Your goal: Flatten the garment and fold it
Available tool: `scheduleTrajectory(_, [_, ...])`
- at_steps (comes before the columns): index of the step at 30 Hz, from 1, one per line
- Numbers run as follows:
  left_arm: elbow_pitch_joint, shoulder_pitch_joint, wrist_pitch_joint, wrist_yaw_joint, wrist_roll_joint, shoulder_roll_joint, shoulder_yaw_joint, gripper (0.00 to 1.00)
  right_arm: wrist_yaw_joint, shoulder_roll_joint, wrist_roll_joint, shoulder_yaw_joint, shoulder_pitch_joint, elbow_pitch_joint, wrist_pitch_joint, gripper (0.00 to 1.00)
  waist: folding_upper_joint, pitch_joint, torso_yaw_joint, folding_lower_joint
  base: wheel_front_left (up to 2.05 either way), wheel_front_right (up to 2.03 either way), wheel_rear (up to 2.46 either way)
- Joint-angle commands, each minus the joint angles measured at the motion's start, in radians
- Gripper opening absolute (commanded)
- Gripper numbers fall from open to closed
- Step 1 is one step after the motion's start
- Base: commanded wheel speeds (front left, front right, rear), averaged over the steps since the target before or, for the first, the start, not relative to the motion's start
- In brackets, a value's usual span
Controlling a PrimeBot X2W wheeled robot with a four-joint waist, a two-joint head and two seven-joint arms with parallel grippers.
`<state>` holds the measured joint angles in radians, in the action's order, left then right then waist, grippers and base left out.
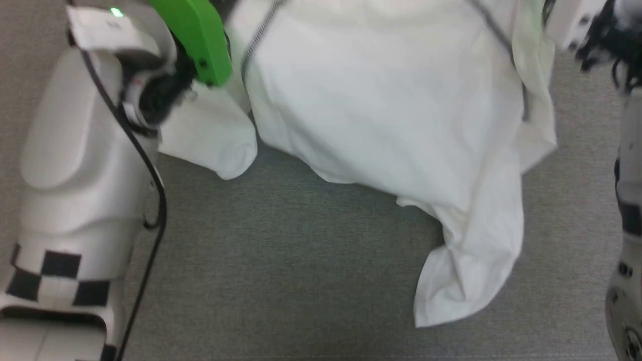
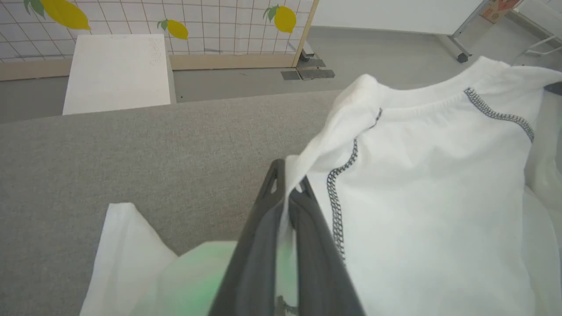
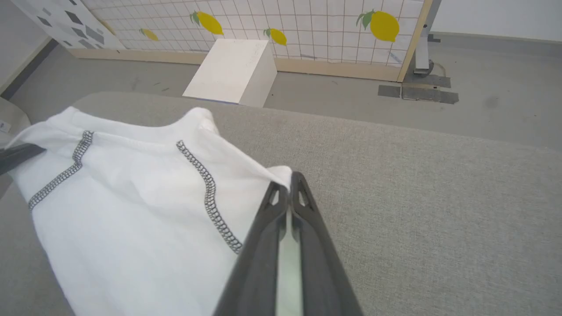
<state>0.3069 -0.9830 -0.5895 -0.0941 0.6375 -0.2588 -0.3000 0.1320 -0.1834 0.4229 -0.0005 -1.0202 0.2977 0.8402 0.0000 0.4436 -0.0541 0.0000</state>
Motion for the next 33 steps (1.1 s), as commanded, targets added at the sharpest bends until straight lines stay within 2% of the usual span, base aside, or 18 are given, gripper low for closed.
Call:
scheduleTrajectory(1, [0.006,-0.052,0.02,0.011,-0.025,-0.01,0.007,0.0,-0.001,0.018,-0.009,-0.031,-0.052,-0.006,-0.01,0.0,0.0,-0.005,-0.02,0.0,0.0,0.0,0.0])
scheduleTrajectory(4, [0.043,-0.145,0.06,0.036,-0.065,-0.016,0.017,0.0,-0.001,0.067,-0.05,-0.098,-0.148,0.009,-0.042,0.0,0.0,0.011,-0.031,0.0,0.0,0.0,0.0])
scheduleTrajectory(9, [0.116,-0.31,0.146,0.072,-0.133,-0.032,0.035,0.0,-0.001,0.109,-0.129,-0.158,-0.307,0.061,-0.099,0.0,0.0,0.046,-0.047,0.0,0.0,0.0,0.0])
scheduleTrajectory(13, [0.164,-0.446,0.248,0.096,-0.178,-0.044,0.055,0.0,-0.001,0.125,-0.176,-0.198,-0.433,0.1,-0.165,0.0,0.0,0.076,-0.055,0.0,0.0,0.0,0.0])
scheduleTrajectory(19, [0.223,-0.619,0.459,0.112,-0.225,-0.052,0.087,0.0,-0.001,0.132,-0.226,-0.23,-0.591,0.156,-0.323,0.0,0.0,0.11,-0.061,0.0,0.0,0.0,0.0])
scheduleTrajectory(26, [0.298,-0.715,0.681,0.106,-0.241,-0.048,0.112,0.0,-0.001,0.133,-0.22,-0.202,-0.675,0.22,-0.5,0.0,0.0,0.147,-0.055,0.0,0.0,0.0,0.0])
scheduleTrajectory(29, [0.347,-0.726,0.76,0.082,-0.23,-0.037,0.114,0.0,-0.001,0.133,-0.206,-0.182,-0.691,0.251,-0.553,0.0,0.0,0.175,-0.037,0.0,0.0,0.0,0.0])
scheduleTrajectory(33, [0.393,-0.687,0.788,0.058,-0.204,-0.025,0.119,0.0,-0.001,0.115,-0.164,-0.131,-0.641,0.256,-0.559,0.0,0.0,0.179,-0.018,0.0,0.0,0.0,0.0])
